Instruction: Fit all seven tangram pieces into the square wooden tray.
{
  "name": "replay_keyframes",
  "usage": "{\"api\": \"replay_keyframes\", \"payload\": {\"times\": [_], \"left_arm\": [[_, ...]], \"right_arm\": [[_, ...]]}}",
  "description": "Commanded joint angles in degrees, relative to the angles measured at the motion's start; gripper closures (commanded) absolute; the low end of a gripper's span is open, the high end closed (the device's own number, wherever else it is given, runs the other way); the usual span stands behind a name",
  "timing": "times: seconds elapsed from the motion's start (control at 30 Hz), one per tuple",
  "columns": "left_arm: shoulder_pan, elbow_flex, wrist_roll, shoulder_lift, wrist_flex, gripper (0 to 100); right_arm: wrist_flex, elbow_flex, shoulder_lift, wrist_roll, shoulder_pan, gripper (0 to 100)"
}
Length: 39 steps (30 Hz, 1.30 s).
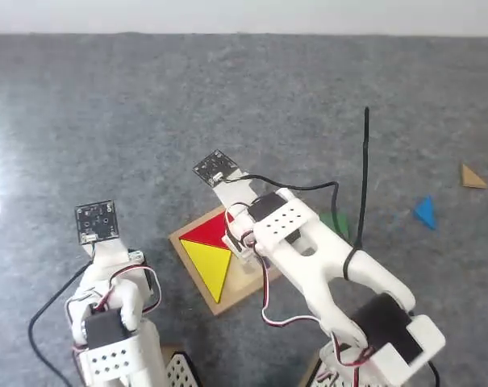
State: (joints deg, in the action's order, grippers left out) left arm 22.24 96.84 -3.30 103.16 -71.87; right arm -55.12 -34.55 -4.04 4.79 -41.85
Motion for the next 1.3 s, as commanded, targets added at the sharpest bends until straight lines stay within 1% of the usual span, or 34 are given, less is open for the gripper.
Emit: {"api": "replay_keyframes", "payload": {"times": [0.0,0.1,0.27,0.47,0.53,0.67,0.87,1.0,1.27], "left_arm": [[0.2,-0.4,0.3,1.0,-0.4,99],[0.2,-0.4,0.3,1.0,-0.4,99],[0.2,-0.4,0.3,1.0,-0.4,99],[0.2,-0.4,0.3,1.0,-0.4,99],[0.2,-0.4,0.3,1.0,-0.4,99],[0.2,-0.4,0.3,1.0,-0.4,99],[0.2,-0.4,0.3,1.0,-0.4,99],[0.2,-0.4,0.3,1.0,-0.4,99],[0.2,-0.4,0.3,1.0,-0.4,99]], "right_arm": [[0.6,1.1,-0.2,-0.7,0.0,84.2],[0.4,1.1,-0.2,-0.4,2.5,79.6],[-1.1,1.4,-0.8,-0.3,6.4,79.4],[-5.0,1.6,-2.4,-0.3,6.9,79.6],[-5.8,1.5,-4.6,-0.3,7.2,83.9],[-5.6,0.3,-7.2,-0.3,7.2,98.7],[-4.8,-2.0,-6.5,-0.3,6.1,97.6],[-2.5,-3.6,-3.8,-0.3,6.3,97.7],[-6.5,-3.3,-1.6,-0.3,5.8,97.6]]}}
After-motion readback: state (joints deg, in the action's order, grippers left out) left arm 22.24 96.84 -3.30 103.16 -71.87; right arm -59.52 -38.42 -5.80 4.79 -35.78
